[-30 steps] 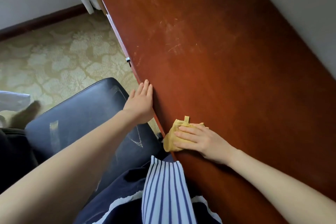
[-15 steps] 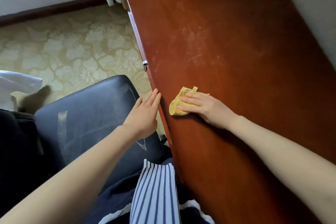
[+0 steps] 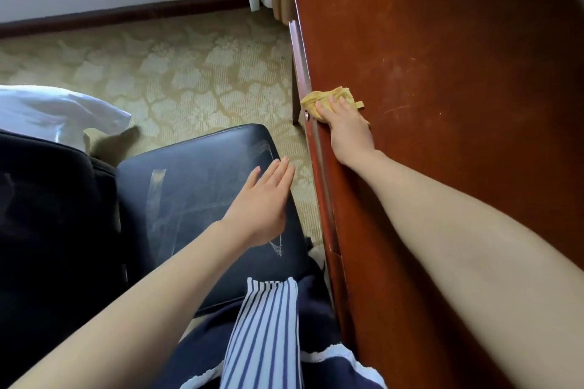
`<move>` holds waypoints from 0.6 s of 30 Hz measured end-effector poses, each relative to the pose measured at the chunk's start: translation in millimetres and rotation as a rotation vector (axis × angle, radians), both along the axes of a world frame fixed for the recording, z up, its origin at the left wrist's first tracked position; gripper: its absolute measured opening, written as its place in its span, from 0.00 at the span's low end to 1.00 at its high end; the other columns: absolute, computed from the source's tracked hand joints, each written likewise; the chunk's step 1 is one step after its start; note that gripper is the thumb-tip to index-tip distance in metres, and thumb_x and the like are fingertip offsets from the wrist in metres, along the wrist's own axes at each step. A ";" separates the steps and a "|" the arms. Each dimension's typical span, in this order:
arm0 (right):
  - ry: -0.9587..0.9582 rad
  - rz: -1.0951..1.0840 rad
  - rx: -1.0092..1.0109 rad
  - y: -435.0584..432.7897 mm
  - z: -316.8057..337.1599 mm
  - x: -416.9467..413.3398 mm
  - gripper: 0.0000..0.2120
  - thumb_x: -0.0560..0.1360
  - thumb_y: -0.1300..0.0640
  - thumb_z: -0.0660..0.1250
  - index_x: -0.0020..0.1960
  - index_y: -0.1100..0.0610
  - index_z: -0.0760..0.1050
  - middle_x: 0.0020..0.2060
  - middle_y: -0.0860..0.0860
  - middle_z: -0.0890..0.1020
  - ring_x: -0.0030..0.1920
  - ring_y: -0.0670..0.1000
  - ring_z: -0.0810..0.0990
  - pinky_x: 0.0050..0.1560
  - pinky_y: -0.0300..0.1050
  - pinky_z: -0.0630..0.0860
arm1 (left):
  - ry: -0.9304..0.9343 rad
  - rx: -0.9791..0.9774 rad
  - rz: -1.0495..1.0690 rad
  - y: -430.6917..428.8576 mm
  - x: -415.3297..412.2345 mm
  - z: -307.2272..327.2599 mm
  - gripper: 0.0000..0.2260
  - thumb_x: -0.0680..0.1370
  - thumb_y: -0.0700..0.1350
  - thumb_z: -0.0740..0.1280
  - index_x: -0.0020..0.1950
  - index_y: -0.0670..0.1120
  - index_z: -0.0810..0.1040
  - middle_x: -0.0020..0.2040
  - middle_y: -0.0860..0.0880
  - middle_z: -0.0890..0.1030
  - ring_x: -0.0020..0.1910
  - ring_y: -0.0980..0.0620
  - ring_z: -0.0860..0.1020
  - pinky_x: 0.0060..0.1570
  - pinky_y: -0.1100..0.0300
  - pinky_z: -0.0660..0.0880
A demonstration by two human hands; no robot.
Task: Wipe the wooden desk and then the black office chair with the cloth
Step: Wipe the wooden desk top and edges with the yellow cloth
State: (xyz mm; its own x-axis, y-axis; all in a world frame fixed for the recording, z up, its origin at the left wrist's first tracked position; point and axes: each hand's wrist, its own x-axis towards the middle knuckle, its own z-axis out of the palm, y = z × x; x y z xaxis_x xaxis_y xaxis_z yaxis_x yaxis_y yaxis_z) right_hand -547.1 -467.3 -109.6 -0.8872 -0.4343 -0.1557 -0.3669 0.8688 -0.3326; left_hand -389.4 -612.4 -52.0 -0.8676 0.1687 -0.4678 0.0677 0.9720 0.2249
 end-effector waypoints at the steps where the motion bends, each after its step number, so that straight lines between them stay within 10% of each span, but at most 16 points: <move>1: 0.001 0.010 -0.005 2.7 0.5 8.1 0.24 0.81 0.65 0.50 0.75 0.48 0.59 0.76 0.50 0.56 0.76 0.52 0.52 0.73 0.51 0.54 | 0.001 0.004 -0.001 -0.9 0.3 1.3 0.36 0.77 0.39 0.58 0.77 0.43 0.38 0.77 0.46 0.37 0.76 0.50 0.37 0.72 0.54 0.36; 18: -0.031 -0.347 -0.067 75.3 9.2 269.3 0.23 0.79 0.66 0.56 0.71 0.49 0.67 0.73 0.47 0.63 0.75 0.48 0.55 0.74 0.45 0.52 | -0.035 0.115 -0.366 50.6 4.7 -10.9 0.33 0.78 0.40 0.57 0.77 0.41 0.41 0.77 0.43 0.39 0.76 0.45 0.39 0.73 0.49 0.41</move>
